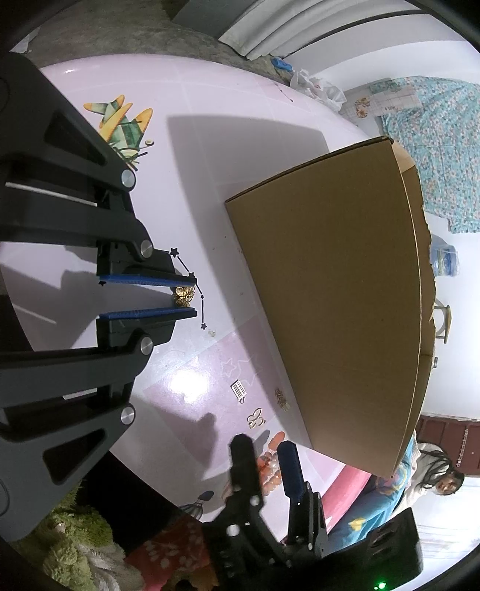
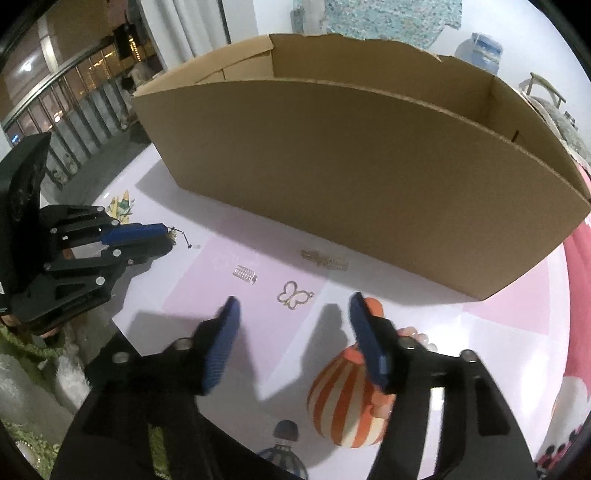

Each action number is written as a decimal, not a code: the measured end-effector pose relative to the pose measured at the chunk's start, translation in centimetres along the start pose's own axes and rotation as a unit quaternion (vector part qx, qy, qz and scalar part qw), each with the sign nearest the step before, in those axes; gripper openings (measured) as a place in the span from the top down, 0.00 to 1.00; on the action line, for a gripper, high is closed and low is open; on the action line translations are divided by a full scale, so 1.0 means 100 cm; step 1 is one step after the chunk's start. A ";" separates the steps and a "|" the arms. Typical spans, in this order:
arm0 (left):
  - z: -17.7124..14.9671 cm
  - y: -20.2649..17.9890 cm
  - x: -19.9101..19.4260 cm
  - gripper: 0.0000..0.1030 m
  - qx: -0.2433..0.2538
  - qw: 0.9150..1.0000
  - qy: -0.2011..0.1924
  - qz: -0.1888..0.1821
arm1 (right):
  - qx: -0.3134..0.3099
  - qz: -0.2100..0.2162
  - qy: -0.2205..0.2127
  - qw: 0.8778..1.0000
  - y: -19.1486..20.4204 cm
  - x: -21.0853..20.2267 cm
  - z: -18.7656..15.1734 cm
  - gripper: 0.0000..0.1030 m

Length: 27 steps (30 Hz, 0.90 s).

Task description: Organize jewelry

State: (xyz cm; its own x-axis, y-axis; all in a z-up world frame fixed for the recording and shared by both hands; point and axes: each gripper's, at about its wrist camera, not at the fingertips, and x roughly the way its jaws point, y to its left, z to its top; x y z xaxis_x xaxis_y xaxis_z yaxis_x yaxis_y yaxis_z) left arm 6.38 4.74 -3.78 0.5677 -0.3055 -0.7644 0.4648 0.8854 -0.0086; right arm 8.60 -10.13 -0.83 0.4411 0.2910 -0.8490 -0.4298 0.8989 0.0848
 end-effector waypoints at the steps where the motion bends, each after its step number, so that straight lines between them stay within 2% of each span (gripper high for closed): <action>1: -0.001 0.000 -0.001 0.90 0.000 1.000 -0.001 0.000 | 0.002 0.000 0.003 1.000 0.001 0.002 -0.001 0.34; 2: -0.001 0.001 -0.001 0.90 -0.001 1.000 -0.001 -0.001 | 0.003 0.004 0.005 1.000 0.000 0.002 -0.002 0.33; 5: -0.002 0.001 -0.001 0.90 0.000 1.000 -0.001 -0.001 | 0.008 0.016 0.017 1.000 0.002 0.008 -0.005 0.23; 7: -0.002 0.000 -0.001 0.90 0.001 1.000 0.000 -0.001 | 0.005 0.017 0.014 1.000 0.005 0.009 -0.007 0.13; 10: -0.002 0.000 -0.001 0.90 -0.001 1.000 0.000 0.000 | 0.007 0.020 0.013 1.000 0.006 0.009 -0.010 0.06; 27: -0.002 -0.001 0.000 0.90 -0.003 1.000 0.001 0.003 | -0.015 0.019 0.018 1.000 0.006 0.010 -0.011 0.06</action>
State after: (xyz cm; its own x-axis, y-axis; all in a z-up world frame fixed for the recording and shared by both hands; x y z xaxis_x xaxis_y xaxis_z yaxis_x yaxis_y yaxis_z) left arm 6.21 4.73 -3.85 0.5696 -0.2992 -0.7656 0.4575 0.8892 -0.0070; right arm 7.87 -9.67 -2.21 0.3960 0.3116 -0.8638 -0.4685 0.8776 0.1019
